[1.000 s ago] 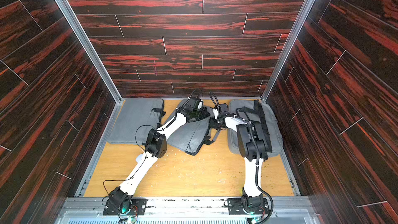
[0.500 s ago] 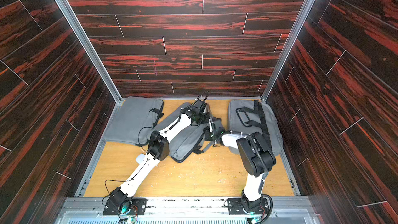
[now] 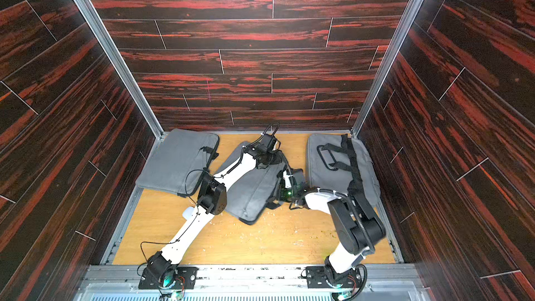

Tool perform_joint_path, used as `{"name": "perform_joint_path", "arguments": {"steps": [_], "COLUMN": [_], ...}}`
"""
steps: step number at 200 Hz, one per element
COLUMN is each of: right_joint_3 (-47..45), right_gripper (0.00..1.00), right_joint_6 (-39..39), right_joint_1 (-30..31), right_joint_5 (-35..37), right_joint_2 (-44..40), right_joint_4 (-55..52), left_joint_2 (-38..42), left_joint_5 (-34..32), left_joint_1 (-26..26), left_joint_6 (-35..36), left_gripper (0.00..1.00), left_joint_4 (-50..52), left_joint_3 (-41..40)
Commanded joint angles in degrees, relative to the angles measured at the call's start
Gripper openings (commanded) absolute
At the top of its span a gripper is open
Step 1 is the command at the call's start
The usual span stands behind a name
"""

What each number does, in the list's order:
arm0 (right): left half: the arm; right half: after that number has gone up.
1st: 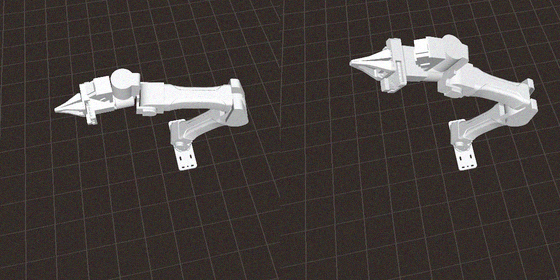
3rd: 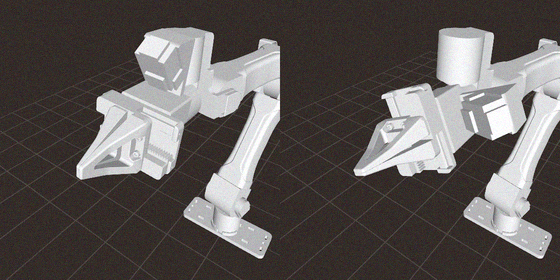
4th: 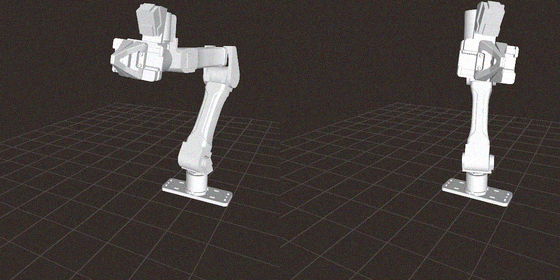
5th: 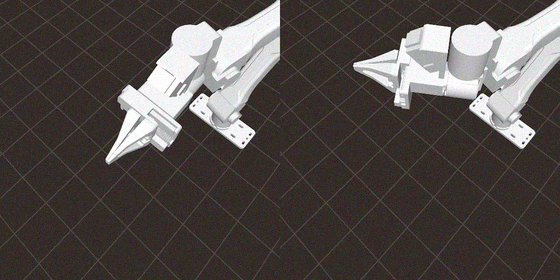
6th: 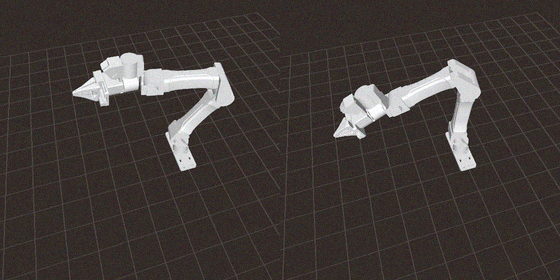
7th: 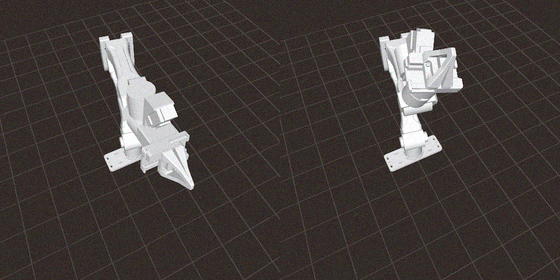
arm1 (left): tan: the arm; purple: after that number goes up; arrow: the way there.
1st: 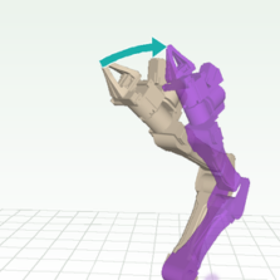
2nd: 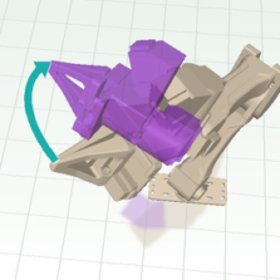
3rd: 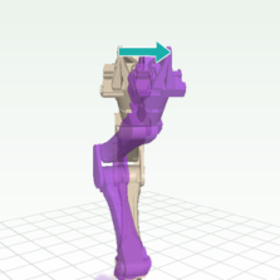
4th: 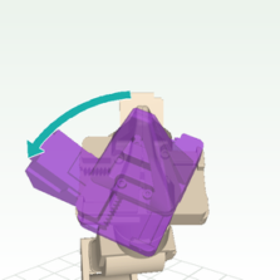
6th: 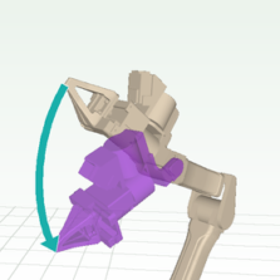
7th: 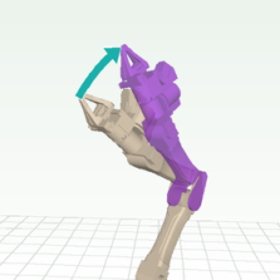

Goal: Put the mouse into the laptop bag
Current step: Zip the zipper on the zippered laptop bag.

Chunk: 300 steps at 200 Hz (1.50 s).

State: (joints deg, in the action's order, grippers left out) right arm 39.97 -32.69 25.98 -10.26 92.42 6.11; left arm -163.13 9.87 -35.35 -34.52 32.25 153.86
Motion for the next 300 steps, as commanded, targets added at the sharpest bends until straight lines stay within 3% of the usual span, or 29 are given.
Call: {"name": "perform_joint_path", "arguments": {"steps": [1, 24, 60, 89, 112, 133, 170, 201, 222, 244, 267, 300], "right_joint_3": [-3.0, -5.8, -12.5, -16.8, -14.3, -11.1, -8.4, -5.0, -3.9, -3.5, -4.3, -7.1], "right_gripper": [0.00, 0.00, 0.00, 0.00, 0.00, 0.00, 0.00, 0.00, 0.00, 0.00, 0.00, 0.00], "right_joint_6": [-3.1, -3.6, -8.1, -10.1, -6.8, -3.4, 0.3, 5.1, 7.1, 7.8, 8.3, 7.8], "right_joint_1": [2.2, 6.4, 9.3, 9.5, 8.8, 6.4, -1.0, -4.3, -5.3, -5.8, -6.3, -7.6], "right_joint_5": [-2.9, 0.0, -1.5, -0.7, 2.5, 4.3, 0.9, -1.1, -1.3, -1.5, -0.6, 0.8], "right_joint_2": [-4.3, -7.0, -9.8, -12.6, -12.9, -11.7, -10.5, -8.0, -7.4, -7.8, -8.5, -10.6], "right_joint_4": [-2.4, -4.1, -2.0, -1.8, -6.6, -9.0, -8.9, -10.6, -11.3, -11.5, -11.8, -12.6], "left_joint_2": [-2.4, -3.5, -4.4, 0.6, 8.1, 18.3, 37.7, 45.6, 45.1, 40.5, 33.4, 27.3], "left_joint_5": [-2.3, -2.8, -3.6, -5.8, -6.7, -6.0, -7.1, -6.2, -5.8, -5.1, -3.2, -5.7], "left_joint_1": [1.2, 1.3, 3.5, 5.1, 5.5, 5.1, 3.6, -0.6, -5.1, -8.6, -9.2, -8.5], "left_joint_6": [-0.1, -0.9, -1.7, 0.2, 2.5, 3.8, 4.3, 2.4, 1.3, 0.3, -0.6, -0.5], "left_gripper": [0.00, 0.00, 0.00, 0.00, 0.00, 0.00, 0.05, 0.05, 0.05, 0.03, 0.00, 0.00], "left_joint_4": [8.4, 8.4, 9.5, 9.6, 11.7, 11.7, 4.0, 1.2, -1.1, -1.9, 0.1, 2.8], "left_joint_3": [-2.7, -1.5, 1.8, 1.2, -0.9, -10.5, -37.1, -51.4, -55.1, -53.1, -47.7, -44.7]}}
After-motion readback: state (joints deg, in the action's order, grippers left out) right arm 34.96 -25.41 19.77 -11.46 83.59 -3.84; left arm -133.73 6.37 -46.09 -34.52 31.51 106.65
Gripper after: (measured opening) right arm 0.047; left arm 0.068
